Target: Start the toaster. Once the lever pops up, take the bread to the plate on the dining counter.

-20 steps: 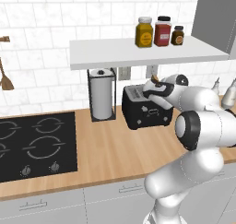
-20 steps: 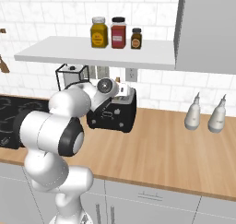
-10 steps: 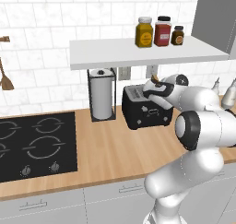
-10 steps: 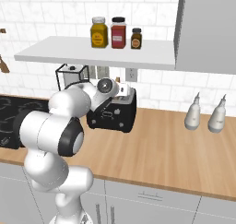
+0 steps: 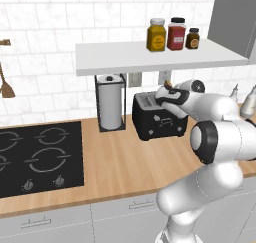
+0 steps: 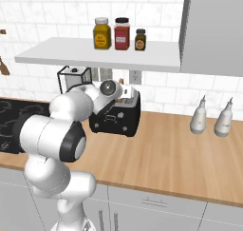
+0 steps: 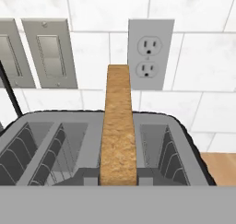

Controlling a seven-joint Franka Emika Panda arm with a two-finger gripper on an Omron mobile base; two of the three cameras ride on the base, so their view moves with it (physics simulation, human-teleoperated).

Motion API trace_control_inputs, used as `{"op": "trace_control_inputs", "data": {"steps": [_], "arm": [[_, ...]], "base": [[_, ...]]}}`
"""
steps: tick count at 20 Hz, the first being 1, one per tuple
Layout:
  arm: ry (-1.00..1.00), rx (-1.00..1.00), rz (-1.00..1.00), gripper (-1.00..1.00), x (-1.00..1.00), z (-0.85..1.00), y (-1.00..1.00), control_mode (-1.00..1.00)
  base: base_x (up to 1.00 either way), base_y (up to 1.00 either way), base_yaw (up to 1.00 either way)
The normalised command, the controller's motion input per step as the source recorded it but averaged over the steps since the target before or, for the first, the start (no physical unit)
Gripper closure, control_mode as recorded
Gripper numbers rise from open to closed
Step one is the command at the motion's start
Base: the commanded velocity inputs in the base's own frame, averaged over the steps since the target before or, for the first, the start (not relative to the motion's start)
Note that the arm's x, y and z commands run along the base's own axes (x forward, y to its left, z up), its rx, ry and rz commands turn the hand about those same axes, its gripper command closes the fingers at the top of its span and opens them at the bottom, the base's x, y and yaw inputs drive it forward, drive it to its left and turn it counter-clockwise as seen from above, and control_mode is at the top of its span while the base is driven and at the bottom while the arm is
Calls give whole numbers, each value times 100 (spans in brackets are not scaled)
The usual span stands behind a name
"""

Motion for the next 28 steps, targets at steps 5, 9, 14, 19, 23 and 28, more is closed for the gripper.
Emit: {"op": "trace_control_inputs", "data": {"steps": [5, 9, 14, 19, 23, 28], "arm": [[-4, 0, 0, 100, 0, 31, 10, -100], [0, 0, 0, 100, 0, 27, 10, -100], [0, 0, 0, 100, -16, 23, 0, -100], [0, 0, 0, 100, -59, 25, 0, -100], [0, 0, 0, 100, -66, 31, 0, -100], [7, 0, -1, 100, -91, 17, 5, -100]], "base": [[0, 0, 0], [0, 0, 0], [0, 0, 0], [0, 0, 0], [0, 0, 0], [0, 0, 0]]}}
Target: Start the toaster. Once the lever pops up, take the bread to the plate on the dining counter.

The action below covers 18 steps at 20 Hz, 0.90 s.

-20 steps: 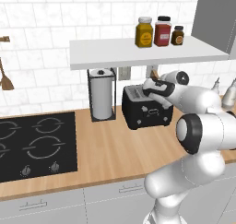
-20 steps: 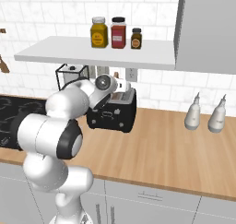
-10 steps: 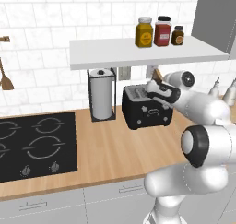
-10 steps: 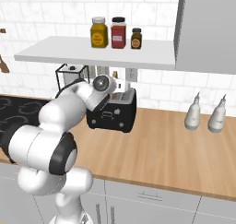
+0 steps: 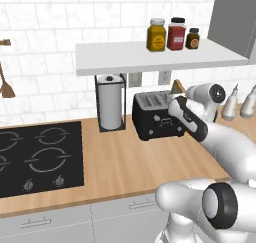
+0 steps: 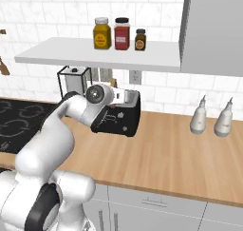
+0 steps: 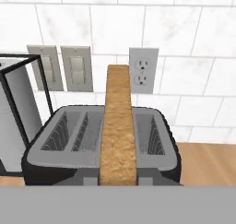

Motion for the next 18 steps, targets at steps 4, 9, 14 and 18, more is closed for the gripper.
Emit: {"op": "trace_control_inputs", "data": {"steps": [4, 9, 14, 18], "arm": [[12, 0, -1, 100, -99, 20, 6, -100], [7, 0, 0, 100, -100, 12, 18, -100], [5, 0, 1, 100, -100, 8, 44, -100], [11, 0, 4, 100, -90, 12, 40, -100]], "base": [[0, 0, 0], [0, 0, 0], [0, 0, 0], [0, 0, 0]]}}
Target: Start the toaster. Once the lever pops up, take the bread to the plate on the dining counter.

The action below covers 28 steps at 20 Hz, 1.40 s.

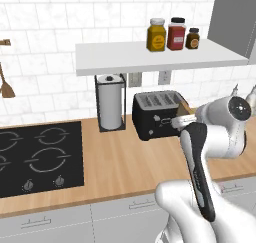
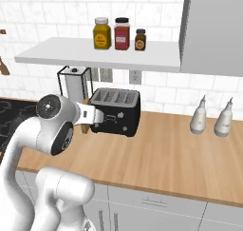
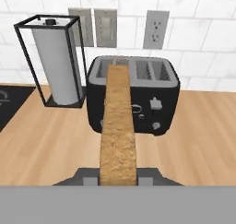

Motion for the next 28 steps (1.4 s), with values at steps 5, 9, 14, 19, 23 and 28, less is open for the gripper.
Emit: {"op": "trace_control_inputs", "data": {"steps": [5, 9, 14, 19, 23, 28], "arm": [[4, 0, 0, 100, -98, 25, 8, -100], [0, 0, 0, 100, -100, 3, 0, -100], [0, 0, -3, 100, -83, 0, 5, -100], [0, 0, -11, 100, -34, 3, 0, -100], [0, 0, -2, 100, 0, 1, 0, -100], [0, 0, 0, 100, 0, 0, 0, -100]], "base": [[0, 0, 0], [0, 0, 0], [0, 0, 0], [0, 0, 0], [0, 0, 0], [0, 0, 0]]}}
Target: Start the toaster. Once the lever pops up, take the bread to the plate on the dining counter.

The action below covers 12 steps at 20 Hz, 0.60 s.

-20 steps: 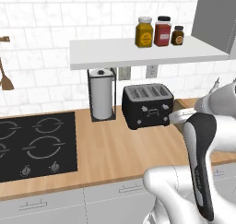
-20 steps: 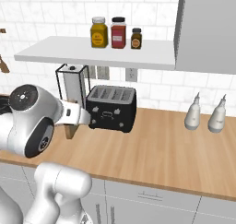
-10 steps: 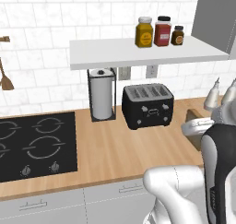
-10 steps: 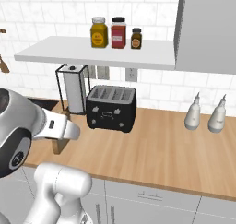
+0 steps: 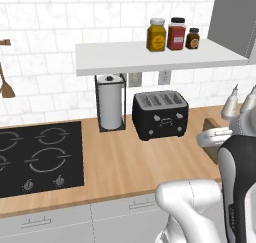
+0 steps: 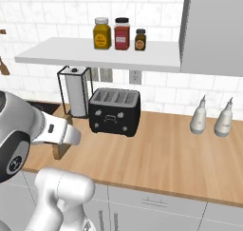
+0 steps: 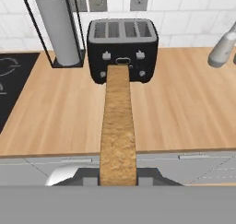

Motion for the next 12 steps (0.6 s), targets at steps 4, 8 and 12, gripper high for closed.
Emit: {"op": "trace_control_inputs", "data": {"steps": [4, 8, 12], "arm": [[0, 0, 0, 100, -1, 0, 0, 100], [0, 0, 0, 100, 0, 0, 0, 100], [0, 0, 0, 100, 0, 0, 0, 100]], "base": [[-33, 0, 1], [-98, 66, 41], [-37, 67, 92]]}}
